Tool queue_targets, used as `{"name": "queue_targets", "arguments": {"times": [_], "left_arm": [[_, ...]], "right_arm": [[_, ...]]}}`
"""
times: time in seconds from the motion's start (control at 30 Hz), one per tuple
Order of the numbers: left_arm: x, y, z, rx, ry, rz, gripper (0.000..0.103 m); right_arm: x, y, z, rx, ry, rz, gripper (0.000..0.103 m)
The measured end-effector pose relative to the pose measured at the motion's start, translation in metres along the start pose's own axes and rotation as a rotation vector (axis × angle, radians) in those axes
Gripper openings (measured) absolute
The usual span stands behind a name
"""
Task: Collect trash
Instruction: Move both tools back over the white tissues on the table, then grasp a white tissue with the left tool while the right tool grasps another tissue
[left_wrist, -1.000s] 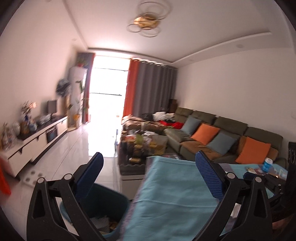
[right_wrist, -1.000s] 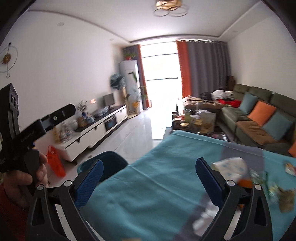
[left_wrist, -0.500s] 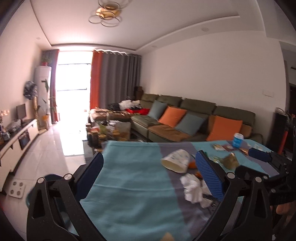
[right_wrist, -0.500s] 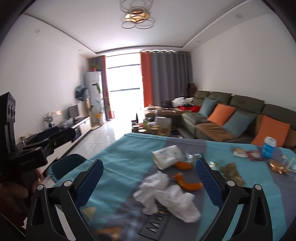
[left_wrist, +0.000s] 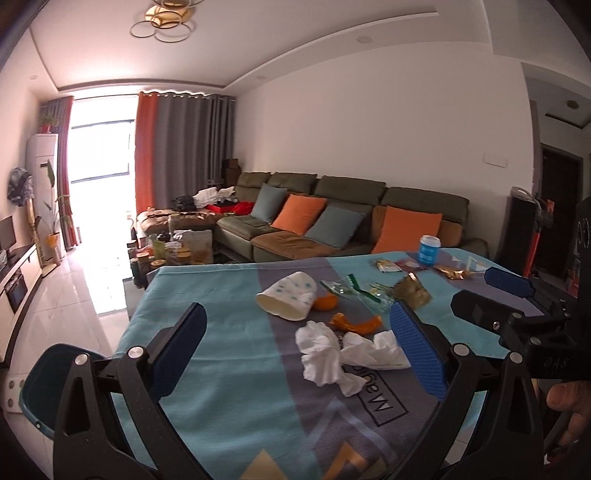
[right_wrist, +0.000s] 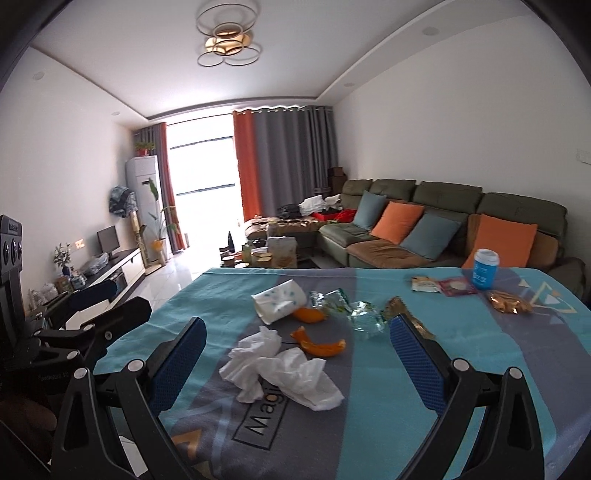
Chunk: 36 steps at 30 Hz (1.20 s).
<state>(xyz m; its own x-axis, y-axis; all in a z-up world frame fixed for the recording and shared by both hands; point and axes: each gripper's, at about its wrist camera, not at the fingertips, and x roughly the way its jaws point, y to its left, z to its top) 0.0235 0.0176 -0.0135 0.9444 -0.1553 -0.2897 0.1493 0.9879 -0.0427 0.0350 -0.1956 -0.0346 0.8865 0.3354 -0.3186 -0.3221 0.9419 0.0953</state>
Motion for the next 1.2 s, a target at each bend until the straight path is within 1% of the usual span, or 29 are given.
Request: {"name": "queue_targets", "arguments": {"times": [0.23,0.43,0.6,0.8,0.9,1.0,1.07,1.1,1.13,1.2], "left_arm": [[0.010,-0.001,-0.001,0.003,0.013,-0.022,0.098],[0.019,0.006,-0.001,-0.010,0.041,-0.015,0.098],[0.038,0.013,-0.007,-0.029,0.093,-0.003,0.097],[0.070,0.020,-0.019,-0.060,0.178,-0.029,0.097],[0.087,0.022,-0.026,-0.073,0.224,-0.044,0.097],[0.096,0.021,-0.030,-0.078,0.251,-0.052,0.097],[0.102,0.022,-0.033,-0.081,0.265,-0.052,0.097],[0.104,0.022,-0.034,-0.082,0.268,-0.054,0.097],[0.106,0.022,-0.035,-0.083,0.275,-0.053,0.097],[0.109,0.022,-0.037,-0.083,0.285,-0.052,0.097]], "right_arm": [[-0.004,-0.009,0.001,0.016,-0.003,-0.032,0.096],[0.006,-0.010,0.000,0.027,0.029,-0.024,0.096],[0.027,-0.020,-0.005,0.047,0.091,-0.045,0.096],[0.060,-0.030,-0.013,0.065,0.196,-0.040,0.096],[0.078,-0.030,-0.019,0.060,0.259,-0.020,0.093],[0.092,-0.027,-0.026,0.050,0.313,-0.002,0.086],[0.103,-0.025,-0.032,0.052,0.354,0.010,0.084],[0.105,-0.025,-0.033,0.054,0.364,0.015,0.081],[0.110,-0.023,-0.035,0.057,0.380,0.025,0.075],[0.116,-0.022,-0.039,0.058,0.406,0.042,0.069]]}}
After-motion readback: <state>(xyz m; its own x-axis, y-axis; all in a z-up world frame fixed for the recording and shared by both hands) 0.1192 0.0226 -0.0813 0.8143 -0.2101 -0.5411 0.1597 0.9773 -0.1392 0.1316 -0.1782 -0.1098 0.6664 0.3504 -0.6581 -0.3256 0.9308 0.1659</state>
